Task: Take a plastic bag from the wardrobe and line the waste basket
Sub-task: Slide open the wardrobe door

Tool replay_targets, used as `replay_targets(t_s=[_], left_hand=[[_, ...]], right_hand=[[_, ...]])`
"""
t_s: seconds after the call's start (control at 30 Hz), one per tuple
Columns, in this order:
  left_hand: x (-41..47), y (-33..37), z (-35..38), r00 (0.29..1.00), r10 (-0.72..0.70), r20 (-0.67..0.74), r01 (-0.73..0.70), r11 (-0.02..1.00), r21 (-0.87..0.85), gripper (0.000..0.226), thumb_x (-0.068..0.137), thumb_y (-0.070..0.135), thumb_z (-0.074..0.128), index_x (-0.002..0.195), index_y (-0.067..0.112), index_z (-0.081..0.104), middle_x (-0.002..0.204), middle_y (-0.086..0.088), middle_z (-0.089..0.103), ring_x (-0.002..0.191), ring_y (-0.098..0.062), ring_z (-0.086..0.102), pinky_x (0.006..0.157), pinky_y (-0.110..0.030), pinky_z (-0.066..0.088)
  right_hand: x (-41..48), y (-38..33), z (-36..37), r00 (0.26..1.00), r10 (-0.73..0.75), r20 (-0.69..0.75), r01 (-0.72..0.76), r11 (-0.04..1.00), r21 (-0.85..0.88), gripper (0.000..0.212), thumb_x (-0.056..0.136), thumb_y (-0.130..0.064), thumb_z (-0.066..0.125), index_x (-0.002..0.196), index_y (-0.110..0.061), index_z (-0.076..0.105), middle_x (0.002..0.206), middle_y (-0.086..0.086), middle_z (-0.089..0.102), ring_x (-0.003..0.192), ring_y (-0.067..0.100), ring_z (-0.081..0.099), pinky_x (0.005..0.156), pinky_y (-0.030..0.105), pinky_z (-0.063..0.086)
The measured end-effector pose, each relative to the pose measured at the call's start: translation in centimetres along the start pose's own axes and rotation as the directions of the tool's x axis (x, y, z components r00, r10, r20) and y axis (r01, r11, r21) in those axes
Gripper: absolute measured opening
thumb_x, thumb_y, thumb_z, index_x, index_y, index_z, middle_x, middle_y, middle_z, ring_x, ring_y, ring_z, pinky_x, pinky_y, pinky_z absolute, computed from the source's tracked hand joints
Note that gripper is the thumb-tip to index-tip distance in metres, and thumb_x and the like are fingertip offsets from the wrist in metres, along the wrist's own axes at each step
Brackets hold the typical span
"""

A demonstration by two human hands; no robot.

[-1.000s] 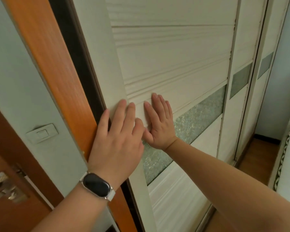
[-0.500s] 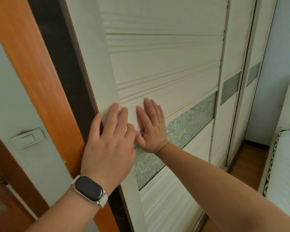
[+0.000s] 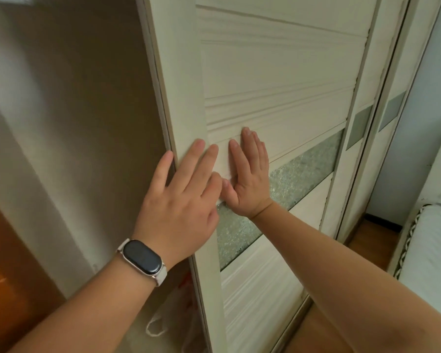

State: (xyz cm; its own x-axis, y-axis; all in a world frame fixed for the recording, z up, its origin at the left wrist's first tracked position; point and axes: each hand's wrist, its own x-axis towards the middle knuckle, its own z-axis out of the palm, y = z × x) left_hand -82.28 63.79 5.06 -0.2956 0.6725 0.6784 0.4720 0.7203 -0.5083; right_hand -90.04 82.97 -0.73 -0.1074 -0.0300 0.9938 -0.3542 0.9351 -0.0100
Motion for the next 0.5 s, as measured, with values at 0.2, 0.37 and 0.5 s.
replay_targets(t_s=[0.2,0.37,0.5], left_hand=[[4.0,2.2,3.7,0.989,0.041,-0.145,-0.044,0.999,-0.013,0.029,0.089,0.03,0.048,0.106,0.013,0.065,0.15,-0.01,0.045,0.143,-0.027,0.03,0.114,-0.052,0.018],[7.1,3.9,6.3,0.968,0.069,-0.243,-0.078,0.996,-0.03,0.027,0.085,0.03,0.052,0.1,0.014,0.067,0.144,-0.01,0.052,0.14,-0.027,0.035,0.113,-0.051,0.02],[9.5,5.5,8.3,0.955,0.071,-0.287,-0.094,0.993,-0.067,0.024,0.082,0.029,0.053,0.093,0.014,0.068,0.138,-0.011,0.058,0.136,-0.028,0.037,0.111,-0.052,0.021]], right_hand=[[0.1,5.3,-0.2,1.0,-0.009,-0.009,0.009,1.0,0.017,0.066,0.098,-0.054,0.028,0.141,-0.005,0.038,0.149,0.026,0.033,0.139,0.046,0.035,0.11,0.064,0.032],[0.2,9.3,-0.4,1.0,-0.002,-0.017,0.002,1.0,0.01,0.065,0.098,-0.053,0.027,0.141,-0.005,0.039,0.148,0.026,0.034,0.139,0.046,0.036,0.107,0.066,0.034],[0.2,12.2,-0.6,1.0,-0.003,-0.009,0.003,1.0,0.004,0.066,0.098,-0.054,0.026,0.141,-0.005,0.039,0.148,0.027,0.035,0.14,0.045,0.036,0.106,0.066,0.034]])
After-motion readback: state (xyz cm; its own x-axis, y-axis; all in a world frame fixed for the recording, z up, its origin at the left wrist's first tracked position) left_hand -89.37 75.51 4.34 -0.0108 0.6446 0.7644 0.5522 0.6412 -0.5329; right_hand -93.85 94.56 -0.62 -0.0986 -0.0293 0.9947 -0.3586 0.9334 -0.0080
